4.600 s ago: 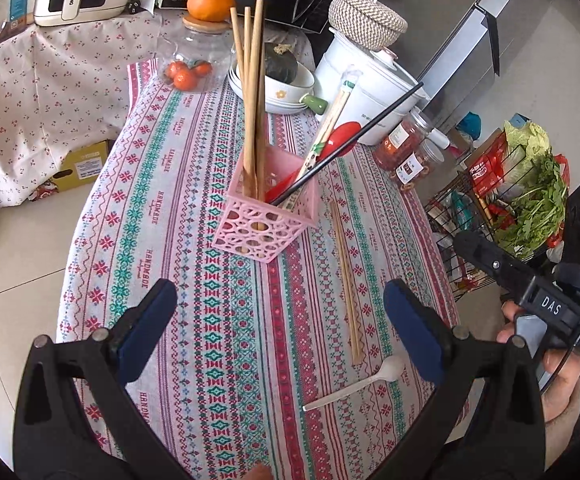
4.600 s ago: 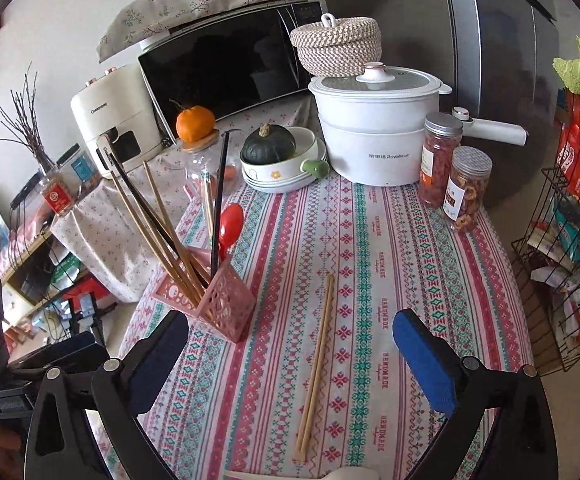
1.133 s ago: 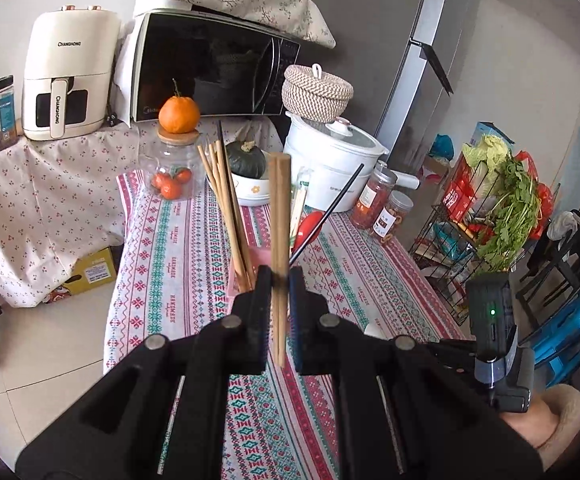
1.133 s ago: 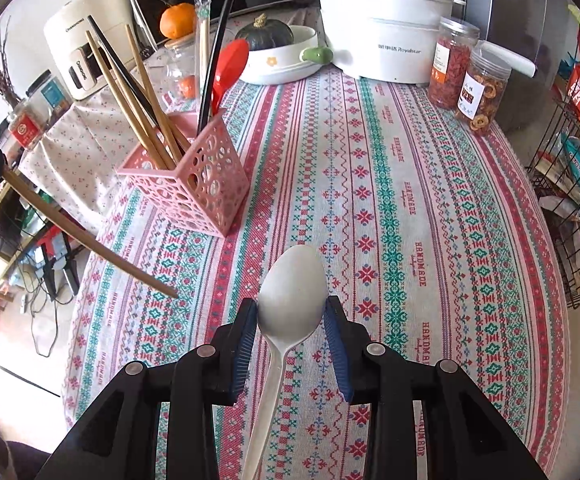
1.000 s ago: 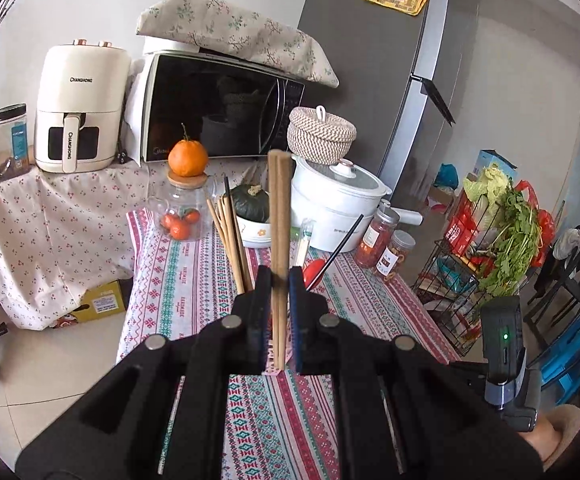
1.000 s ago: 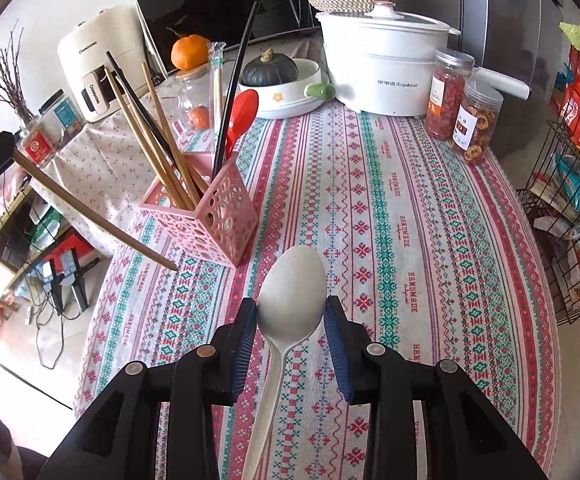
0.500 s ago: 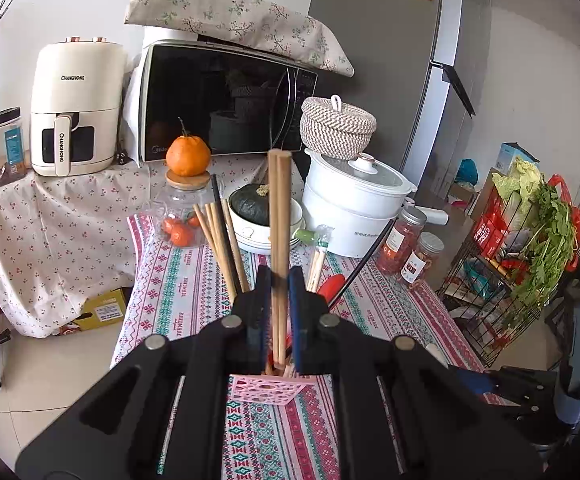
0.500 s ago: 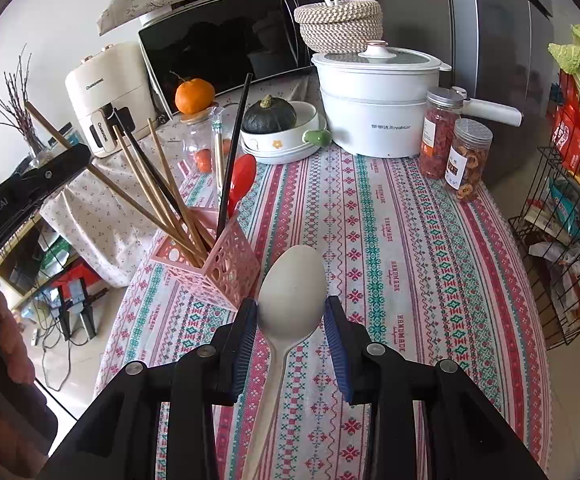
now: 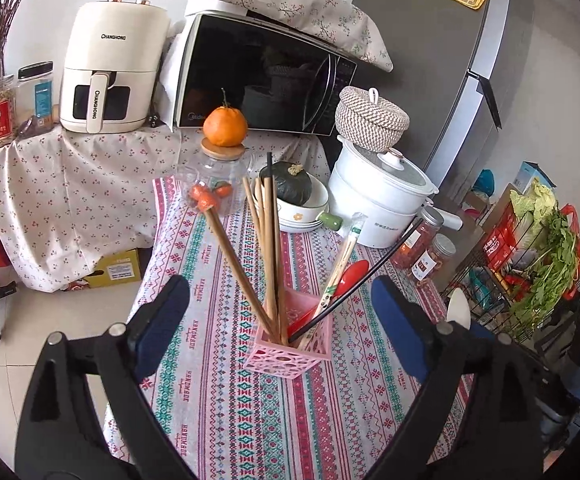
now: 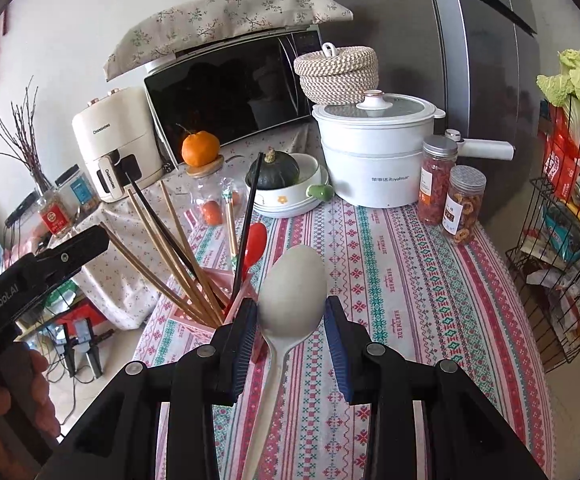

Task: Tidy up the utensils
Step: 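Lower the white plastic spoon into the pink basket and open the right tool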

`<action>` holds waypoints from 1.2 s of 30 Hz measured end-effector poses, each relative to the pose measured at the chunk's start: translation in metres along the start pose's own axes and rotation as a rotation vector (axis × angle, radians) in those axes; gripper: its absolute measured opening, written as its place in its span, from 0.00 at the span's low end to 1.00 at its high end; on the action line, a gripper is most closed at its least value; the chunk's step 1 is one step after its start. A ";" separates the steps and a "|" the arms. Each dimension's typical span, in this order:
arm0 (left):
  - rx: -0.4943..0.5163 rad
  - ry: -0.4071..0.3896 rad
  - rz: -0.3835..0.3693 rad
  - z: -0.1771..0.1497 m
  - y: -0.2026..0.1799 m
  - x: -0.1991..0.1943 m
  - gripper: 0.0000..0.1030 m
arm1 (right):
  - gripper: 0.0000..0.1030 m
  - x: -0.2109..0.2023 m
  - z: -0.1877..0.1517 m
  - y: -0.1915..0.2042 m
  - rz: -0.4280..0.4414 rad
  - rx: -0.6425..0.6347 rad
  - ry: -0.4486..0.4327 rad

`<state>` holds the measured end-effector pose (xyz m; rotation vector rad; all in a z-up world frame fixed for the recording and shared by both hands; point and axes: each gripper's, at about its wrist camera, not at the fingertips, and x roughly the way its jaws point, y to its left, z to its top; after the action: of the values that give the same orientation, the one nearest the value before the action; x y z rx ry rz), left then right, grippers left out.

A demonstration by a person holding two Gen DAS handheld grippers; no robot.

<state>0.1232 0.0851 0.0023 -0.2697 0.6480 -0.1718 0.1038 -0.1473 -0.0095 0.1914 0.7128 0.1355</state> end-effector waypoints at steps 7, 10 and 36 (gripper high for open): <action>-0.028 0.045 0.047 -0.012 0.028 -0.012 0.97 | 0.34 0.003 0.029 0.040 0.000 -0.051 -0.174; -0.014 0.078 0.063 -0.017 0.037 -0.013 0.97 | 0.34 0.015 0.036 0.057 -0.014 -0.063 -0.238; 0.006 0.150 0.210 -0.034 0.040 -0.016 0.99 | 0.87 0.029 0.025 0.057 0.000 -0.040 -0.254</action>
<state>0.0931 0.1207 -0.0267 -0.1821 0.8196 0.0073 0.1385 -0.0899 0.0033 0.1671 0.4568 0.1229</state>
